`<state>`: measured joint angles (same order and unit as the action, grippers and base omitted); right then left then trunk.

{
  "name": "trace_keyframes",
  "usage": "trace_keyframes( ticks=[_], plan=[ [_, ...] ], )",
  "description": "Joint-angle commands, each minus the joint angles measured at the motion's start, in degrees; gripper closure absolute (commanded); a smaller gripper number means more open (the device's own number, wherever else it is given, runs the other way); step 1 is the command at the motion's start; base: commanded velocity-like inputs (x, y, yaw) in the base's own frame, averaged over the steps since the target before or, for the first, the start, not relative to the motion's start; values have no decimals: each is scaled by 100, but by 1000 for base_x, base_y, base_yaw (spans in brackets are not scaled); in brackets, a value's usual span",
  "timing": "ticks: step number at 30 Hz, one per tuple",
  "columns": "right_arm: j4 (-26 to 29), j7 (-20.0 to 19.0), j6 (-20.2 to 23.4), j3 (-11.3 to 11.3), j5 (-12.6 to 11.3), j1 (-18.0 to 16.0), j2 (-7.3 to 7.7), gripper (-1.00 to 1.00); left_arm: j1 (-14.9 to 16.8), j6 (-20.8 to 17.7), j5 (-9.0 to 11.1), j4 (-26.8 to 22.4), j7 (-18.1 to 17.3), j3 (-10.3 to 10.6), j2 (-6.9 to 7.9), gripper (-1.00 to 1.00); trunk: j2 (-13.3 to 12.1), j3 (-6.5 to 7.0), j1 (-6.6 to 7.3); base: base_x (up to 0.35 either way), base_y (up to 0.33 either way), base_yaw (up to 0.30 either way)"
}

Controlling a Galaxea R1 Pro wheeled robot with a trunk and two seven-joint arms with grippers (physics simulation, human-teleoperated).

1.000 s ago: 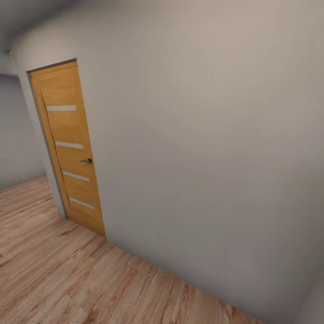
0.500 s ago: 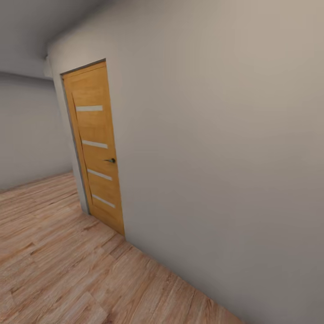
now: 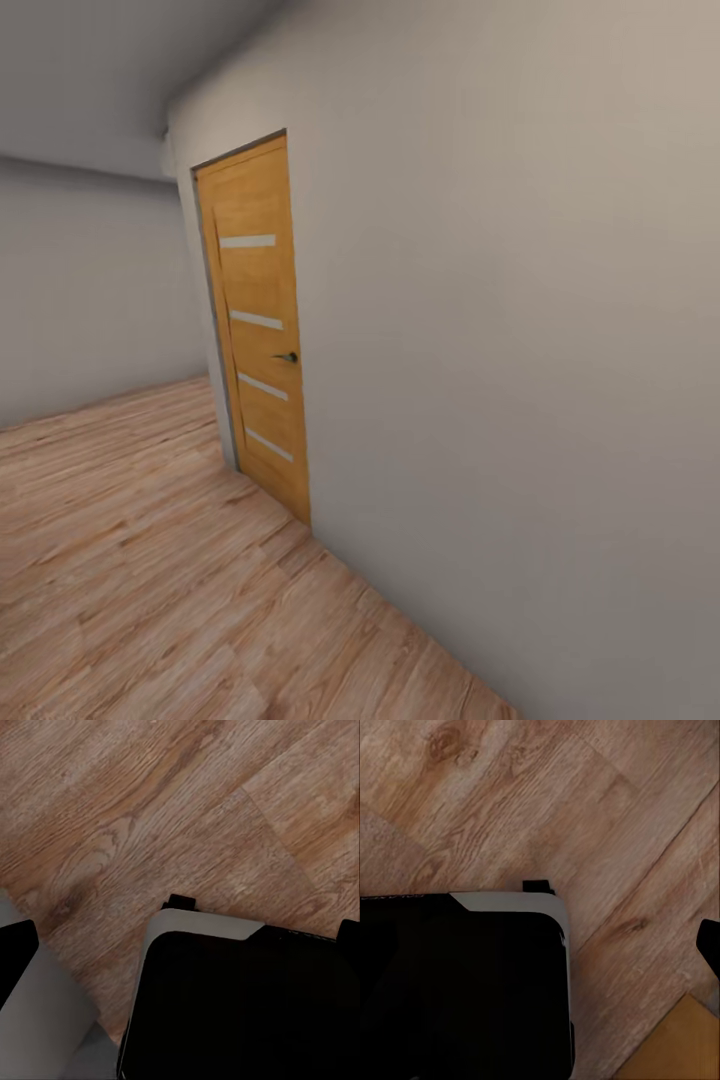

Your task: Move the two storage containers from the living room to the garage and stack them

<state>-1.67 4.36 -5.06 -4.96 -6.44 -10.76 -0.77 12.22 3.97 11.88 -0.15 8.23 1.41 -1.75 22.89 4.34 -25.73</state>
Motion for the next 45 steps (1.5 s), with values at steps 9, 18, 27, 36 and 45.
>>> trace_keyframes(
  ticks=[9, 18, 27, 36, 45],
  plan=[
    [-18, 12, -39, -49, -59, -5, -2, -100, 2, 25, 86, 6, 12, 17, -1, -100, 3, -2, -5, 322, 0, 267],
    [-18, 12, -39, -49, -59, -5, 5, -100, 4, 25, 87, 6, 12, 17, -1, -100, 3, -2, -5, 324, 0, 267],
    [-18, 13, -47, -49, -59, -5, 0, -100, 2, 25, 87, 6, 12, 17, -1, -100, 3, -2, -5, 324, 0, 267],
    [-18, 6, -51, -49, -52, -5, -8, -100, 2, 25, 87, 6, 12, 17, -1, -100, 3, -2, -5, 323, 0, 267],
    [-11, 6, -44, -49, -39, -5, -28, -100, 2, 25, 87, 6, 12, 17, -1, -100, 3, -2, -5, 307, 0, 275]
  ],
)
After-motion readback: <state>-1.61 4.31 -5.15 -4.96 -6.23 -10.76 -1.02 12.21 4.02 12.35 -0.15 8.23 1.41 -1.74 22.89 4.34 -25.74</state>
